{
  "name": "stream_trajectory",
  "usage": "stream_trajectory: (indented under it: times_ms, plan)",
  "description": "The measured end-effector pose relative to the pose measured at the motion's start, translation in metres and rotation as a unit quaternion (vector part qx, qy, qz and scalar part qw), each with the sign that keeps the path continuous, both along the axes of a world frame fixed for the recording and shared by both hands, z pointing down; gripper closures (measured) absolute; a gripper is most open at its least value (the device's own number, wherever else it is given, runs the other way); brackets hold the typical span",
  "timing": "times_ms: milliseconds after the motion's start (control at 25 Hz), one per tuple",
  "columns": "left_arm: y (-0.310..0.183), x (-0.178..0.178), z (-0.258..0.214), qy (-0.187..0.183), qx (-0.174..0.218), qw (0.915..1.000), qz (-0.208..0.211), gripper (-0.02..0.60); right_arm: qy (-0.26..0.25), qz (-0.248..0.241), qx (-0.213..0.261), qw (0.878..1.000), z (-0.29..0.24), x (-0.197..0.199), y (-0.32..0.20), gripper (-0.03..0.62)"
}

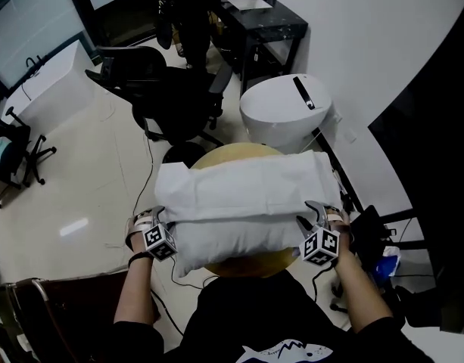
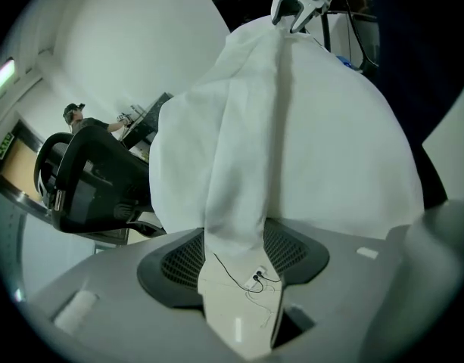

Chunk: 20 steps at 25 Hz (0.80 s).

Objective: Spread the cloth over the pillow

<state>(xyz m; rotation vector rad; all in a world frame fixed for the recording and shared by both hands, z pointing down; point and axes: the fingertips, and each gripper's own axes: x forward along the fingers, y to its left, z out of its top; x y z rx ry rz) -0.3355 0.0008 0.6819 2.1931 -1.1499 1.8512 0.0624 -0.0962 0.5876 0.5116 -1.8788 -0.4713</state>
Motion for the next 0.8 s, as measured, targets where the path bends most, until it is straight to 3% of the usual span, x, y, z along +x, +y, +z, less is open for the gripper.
stream_trajectory:
  times_ms: [40,160,280,360,480,640,800]
  plan:
    - [-0.001,-0.001,-0.001,-0.002,0.000,1.0000,0.003,0.356,0.005,0.003,-0.003,1.000,0.005,0.001,-0.002,0.368]
    - [-0.006,-0.004,-0.004,-0.015,0.010,0.9997,0.013,0.474,0.012,0.013,-0.005,1.000,0.012,0.004,-0.008,0.383]
    - [-0.005,-0.003,-0.015,-0.007,0.017,0.9998,0.004,0.581,-0.006,0.022,-0.002,1.000,0.006,0.004,-0.011,0.500]
    - [-0.002,-0.003,-0.027,-0.011,0.026,0.9996,0.002,0.581,-0.024,0.017,0.005,1.000,-0.004,0.000,-0.013,0.579]
    - [0.007,-0.001,-0.049,-0.016,0.027,0.9994,0.013,0.581,-0.052,0.011,0.006,0.999,-0.019,-0.001,-0.012,0.582]
    - [0.031,0.016,-0.083,0.034,0.007,0.9992,0.019,0.581,-0.082,-0.015,0.003,0.997,-0.050,0.000,-0.004,0.582]
    - [0.062,0.042,-0.119,0.046,-0.007,0.9985,0.029,0.581,-0.112,-0.034,-0.012,0.993,-0.073,0.017,0.006,0.582]
